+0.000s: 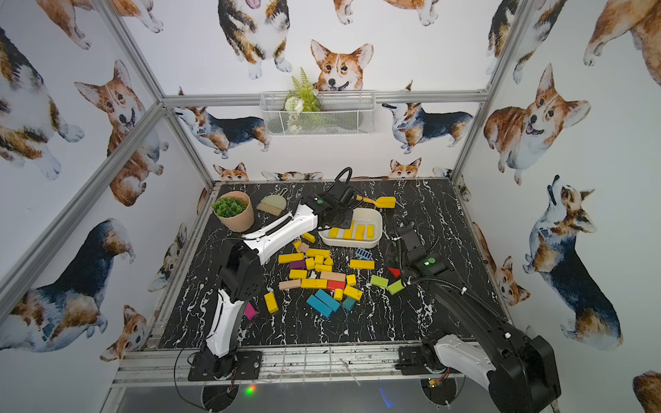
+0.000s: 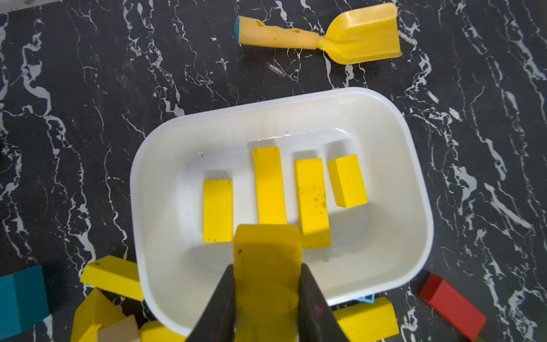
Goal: Pick out the yellow building blocks
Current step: Pick up the building block from the center of the board, then place the building block in the storage box.
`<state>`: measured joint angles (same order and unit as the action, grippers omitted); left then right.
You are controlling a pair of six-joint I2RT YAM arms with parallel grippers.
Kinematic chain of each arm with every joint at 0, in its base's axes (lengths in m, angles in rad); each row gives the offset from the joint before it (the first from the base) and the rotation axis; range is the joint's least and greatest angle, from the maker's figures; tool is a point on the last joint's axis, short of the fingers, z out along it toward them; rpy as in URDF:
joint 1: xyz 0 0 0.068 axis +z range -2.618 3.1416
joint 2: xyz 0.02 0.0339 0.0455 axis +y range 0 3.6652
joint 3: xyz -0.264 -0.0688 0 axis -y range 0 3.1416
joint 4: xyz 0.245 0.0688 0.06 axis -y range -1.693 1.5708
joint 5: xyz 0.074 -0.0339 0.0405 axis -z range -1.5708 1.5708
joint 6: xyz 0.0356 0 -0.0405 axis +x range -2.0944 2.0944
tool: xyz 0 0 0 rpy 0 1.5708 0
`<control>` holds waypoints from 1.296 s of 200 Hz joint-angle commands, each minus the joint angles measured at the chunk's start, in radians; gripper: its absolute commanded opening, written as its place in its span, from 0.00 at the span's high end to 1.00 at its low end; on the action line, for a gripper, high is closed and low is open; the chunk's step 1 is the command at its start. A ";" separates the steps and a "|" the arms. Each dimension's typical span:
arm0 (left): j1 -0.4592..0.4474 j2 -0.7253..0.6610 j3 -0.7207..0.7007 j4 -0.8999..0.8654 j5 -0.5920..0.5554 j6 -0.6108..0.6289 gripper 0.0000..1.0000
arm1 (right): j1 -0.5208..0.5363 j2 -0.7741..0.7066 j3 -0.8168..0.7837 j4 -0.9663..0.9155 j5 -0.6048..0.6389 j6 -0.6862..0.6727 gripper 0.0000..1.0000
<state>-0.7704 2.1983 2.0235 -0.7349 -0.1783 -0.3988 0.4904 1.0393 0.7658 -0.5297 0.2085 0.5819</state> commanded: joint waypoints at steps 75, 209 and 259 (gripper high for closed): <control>0.070 0.128 0.072 -0.080 -0.084 0.036 0.82 | -0.001 0.007 0.015 -0.003 -0.011 0.027 0.56; 0.086 0.148 0.019 -0.021 -0.038 0.017 0.54 | -0.001 0.011 0.033 -0.036 0.035 -0.022 0.55; 0.076 -0.092 -0.161 0.104 -0.014 -0.022 0.50 | -0.001 -0.010 0.059 -0.067 0.037 -0.037 0.54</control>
<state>-0.6880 2.2349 1.9354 -0.7204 -0.2100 -0.3931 0.4900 1.0386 0.8055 -0.5629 0.2352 0.5537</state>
